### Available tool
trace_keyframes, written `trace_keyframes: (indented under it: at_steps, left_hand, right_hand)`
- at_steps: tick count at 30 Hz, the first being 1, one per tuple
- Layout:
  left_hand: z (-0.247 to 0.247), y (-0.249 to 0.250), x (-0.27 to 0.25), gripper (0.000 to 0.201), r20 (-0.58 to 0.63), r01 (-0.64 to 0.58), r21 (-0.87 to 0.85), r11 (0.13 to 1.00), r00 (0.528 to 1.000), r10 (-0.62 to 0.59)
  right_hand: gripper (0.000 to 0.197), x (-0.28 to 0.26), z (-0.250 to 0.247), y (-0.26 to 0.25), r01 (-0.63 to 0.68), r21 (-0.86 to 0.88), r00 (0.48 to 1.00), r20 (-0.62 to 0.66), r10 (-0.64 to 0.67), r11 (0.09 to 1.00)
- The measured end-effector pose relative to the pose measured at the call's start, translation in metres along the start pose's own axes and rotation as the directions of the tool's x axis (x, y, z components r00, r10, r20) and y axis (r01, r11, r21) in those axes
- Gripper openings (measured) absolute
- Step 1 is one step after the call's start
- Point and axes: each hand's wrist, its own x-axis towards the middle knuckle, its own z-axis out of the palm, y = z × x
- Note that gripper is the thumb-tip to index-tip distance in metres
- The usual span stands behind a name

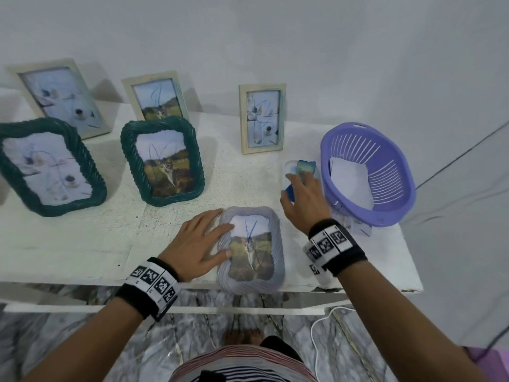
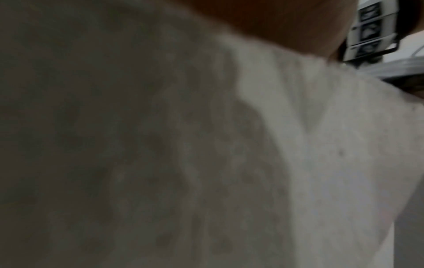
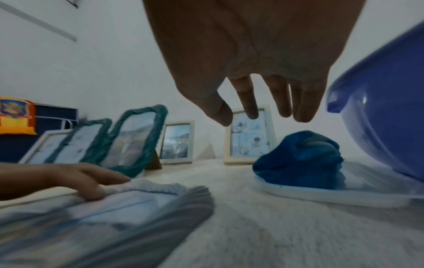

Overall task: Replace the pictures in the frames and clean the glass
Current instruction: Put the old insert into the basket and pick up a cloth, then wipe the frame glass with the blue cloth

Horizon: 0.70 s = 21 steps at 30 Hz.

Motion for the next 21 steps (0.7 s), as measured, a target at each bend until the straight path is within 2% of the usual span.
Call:
trace_keyframes:
  at_steps: [3, 8, 11, 14, 17, 21]
  left_hand:
    - [0.003, -0.002, -0.002, 0.066, 0.023, 0.005, 0.029, 1.0, 1.0, -0.006]
    - [0.003, -0.005, -0.003, 0.062, 0.007, -0.014, 0.074, 0.997, 1.0, 0.013]
    - [0.002, -0.007, -0.003, 0.067, 0.012, -0.023, 0.095, 0.995, 1.0, 0.022]
    - [0.003, -0.004, -0.003, 0.065, 0.002, -0.017, 0.129, 0.992, 1.0, 0.017]
    - [0.005, -0.003, -0.003, 0.059, -0.006, -0.007, 0.139, 0.99, 1.0, 0.008]
    - [0.003, -0.004, -0.002, 0.057, 0.014, -0.007, 0.138, 0.99, 1.0, 0.005]
  right_hand:
    - [0.048, 0.028, 0.005, 0.002, -0.115, -0.073, 0.988, 0.091, 0.122, 0.991]
    - [0.045, 0.048, 0.023, 0.007, -0.241, -0.22, 0.943, 0.179, 0.282, 0.945]
    - [0.045, 0.054, 0.029, 0.005, -0.268, -0.236, 0.933, 0.179, 0.313, 0.934]
    - [0.042, 0.055, 0.027, -0.001, -0.211, -0.202, 0.96, 0.139, 0.242, 0.956]
    - [0.043, 0.045, 0.014, -0.01, -0.145, -0.018, 0.982, 0.118, 0.146, 0.989]
    - [0.047, 0.004, -0.003, -0.023, 0.086, 0.249, 0.991, 0.078, -0.109, 0.965]
